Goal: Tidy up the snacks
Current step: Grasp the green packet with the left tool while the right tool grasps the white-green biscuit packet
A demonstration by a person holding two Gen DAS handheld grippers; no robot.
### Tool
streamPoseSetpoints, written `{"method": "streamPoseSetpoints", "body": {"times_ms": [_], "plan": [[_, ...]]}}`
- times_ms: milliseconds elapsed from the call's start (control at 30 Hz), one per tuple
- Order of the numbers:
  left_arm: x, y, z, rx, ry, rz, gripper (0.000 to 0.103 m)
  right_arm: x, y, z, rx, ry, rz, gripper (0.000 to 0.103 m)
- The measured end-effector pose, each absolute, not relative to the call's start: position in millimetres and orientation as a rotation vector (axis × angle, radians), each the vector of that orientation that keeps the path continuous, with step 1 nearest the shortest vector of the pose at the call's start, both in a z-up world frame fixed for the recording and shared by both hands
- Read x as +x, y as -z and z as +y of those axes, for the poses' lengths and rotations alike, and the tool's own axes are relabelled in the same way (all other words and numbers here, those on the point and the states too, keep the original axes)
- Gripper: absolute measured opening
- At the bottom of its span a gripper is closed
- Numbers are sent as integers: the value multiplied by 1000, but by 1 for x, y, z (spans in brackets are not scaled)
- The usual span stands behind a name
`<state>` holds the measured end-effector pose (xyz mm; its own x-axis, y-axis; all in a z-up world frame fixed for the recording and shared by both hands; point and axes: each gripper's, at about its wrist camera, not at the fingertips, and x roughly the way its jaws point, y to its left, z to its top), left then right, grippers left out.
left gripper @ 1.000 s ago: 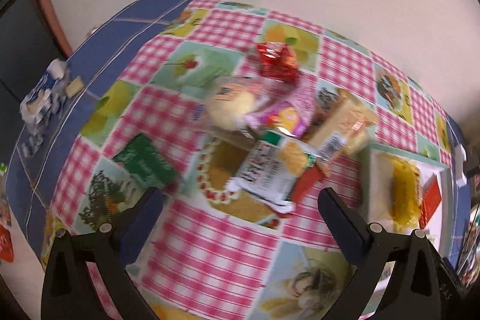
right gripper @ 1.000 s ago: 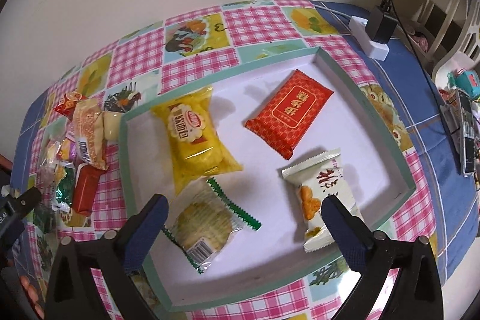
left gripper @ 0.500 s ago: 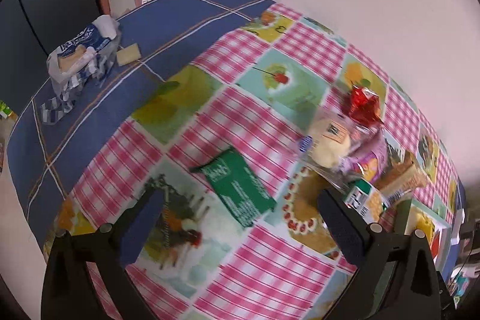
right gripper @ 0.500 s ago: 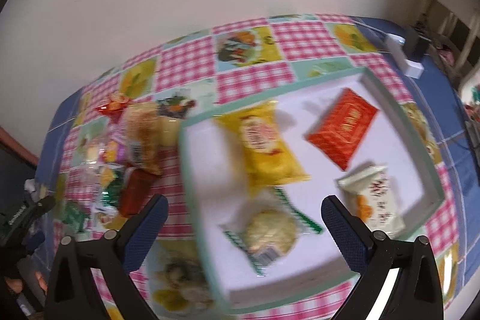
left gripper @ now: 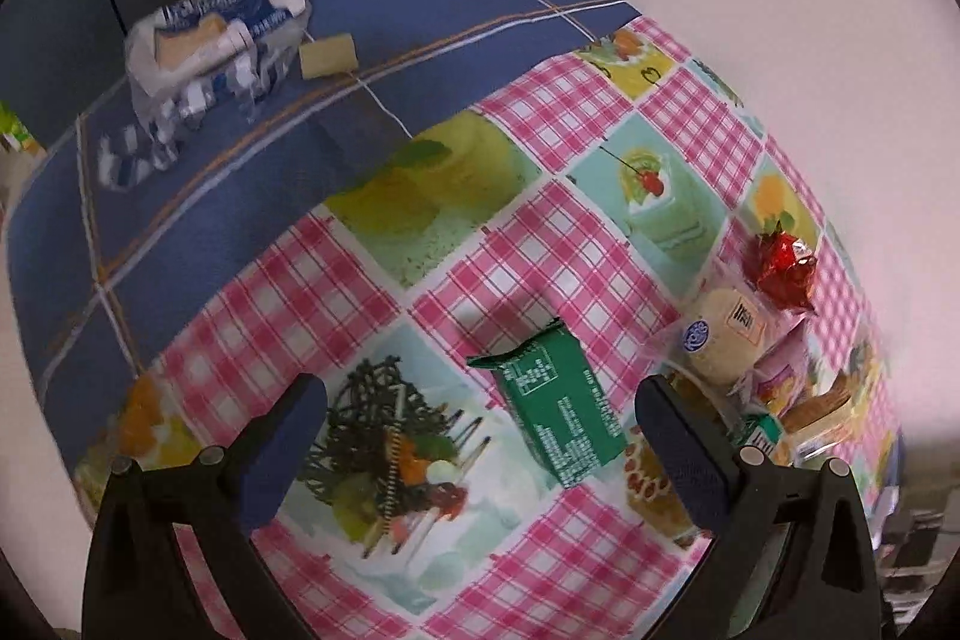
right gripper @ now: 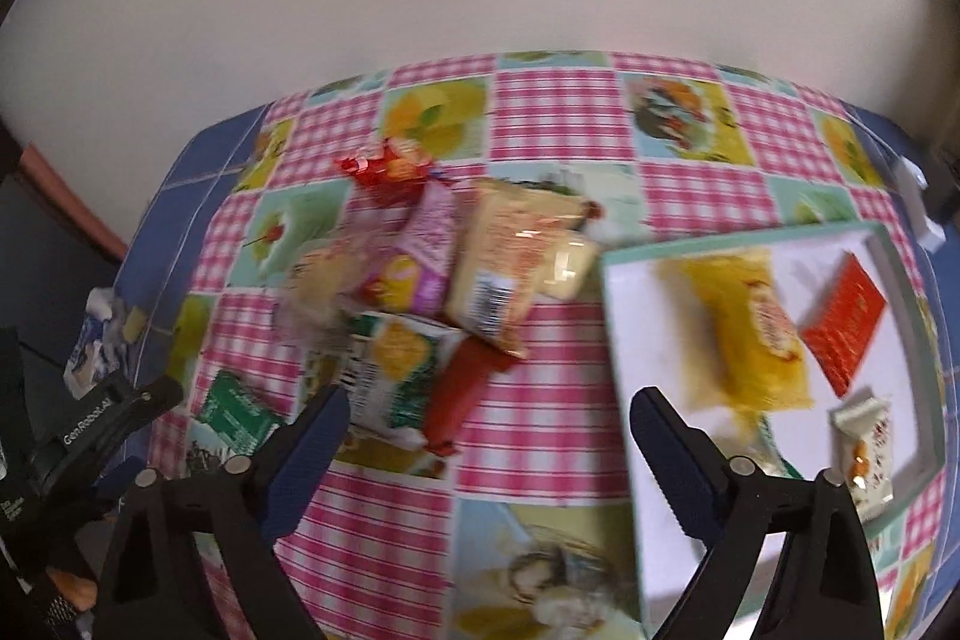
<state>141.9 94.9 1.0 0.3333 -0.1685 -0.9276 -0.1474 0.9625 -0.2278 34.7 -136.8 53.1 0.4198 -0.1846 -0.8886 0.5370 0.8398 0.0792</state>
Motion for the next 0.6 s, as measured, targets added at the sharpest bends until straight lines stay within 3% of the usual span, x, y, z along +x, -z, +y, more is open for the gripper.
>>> {"method": "streamPoseSetpoints", "body": {"times_ms": [233, 333, 600], "plan": [[153, 11, 83, -321, 39, 1276, 100, 70, -33, -113, 314, 443, 1116, 92], [156, 16, 78, -318, 42, 1292, 92, 81, -24, -109, 284, 441, 1143, 91], [163, 27, 71, -350, 60, 1324, 91, 97, -2, -103, 252, 437, 1186, 91]]}}
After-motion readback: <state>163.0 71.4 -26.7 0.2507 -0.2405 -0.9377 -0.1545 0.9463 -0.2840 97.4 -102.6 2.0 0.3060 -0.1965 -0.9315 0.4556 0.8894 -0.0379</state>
